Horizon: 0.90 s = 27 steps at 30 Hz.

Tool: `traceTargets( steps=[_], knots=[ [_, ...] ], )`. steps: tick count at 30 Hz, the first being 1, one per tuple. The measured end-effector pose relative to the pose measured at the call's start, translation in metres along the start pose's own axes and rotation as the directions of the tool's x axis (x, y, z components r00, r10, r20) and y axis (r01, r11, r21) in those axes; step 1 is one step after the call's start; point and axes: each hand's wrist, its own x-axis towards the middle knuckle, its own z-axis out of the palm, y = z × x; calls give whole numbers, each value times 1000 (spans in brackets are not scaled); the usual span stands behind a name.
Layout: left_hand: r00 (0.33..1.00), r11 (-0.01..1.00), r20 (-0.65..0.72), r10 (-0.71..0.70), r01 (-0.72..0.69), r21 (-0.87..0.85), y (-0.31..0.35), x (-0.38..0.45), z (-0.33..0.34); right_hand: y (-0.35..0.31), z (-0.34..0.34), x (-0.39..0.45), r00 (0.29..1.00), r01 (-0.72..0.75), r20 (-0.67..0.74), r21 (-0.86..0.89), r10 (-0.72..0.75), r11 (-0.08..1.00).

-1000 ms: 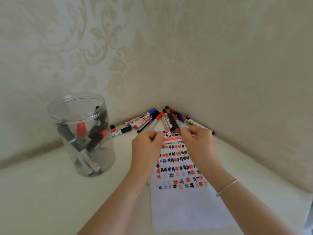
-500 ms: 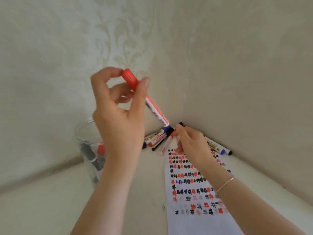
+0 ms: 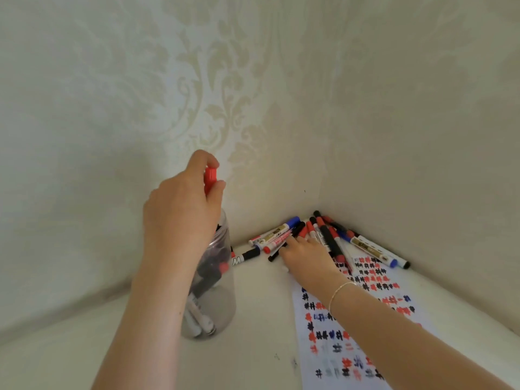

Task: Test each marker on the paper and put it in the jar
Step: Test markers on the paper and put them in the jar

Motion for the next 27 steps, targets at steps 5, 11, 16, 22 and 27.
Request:
traceTargets(
  steps=[5,11,16,22,27],
  knots=[
    [987,993,122,-107,100,59,-3,1,-1,1,-1,2,992,91,-82,-41,-94,995],
    [962,981,234,-144,108,163,-6,6,2,3,-16,2,868,21,-487,234,98,972],
    [874,942,369,-315,240,235,-15,12,7,5,-39,-1,783,-25,-501,565,368,825],
    [982,982,-117,147,-130,140,16,2,4,17,-87,-12,685,75,-61,997,726,13],
    [905,956,316,286,-247,-157,52,-34,34,26,-100,-22,648,169,160,923,745,-345]
  ],
)
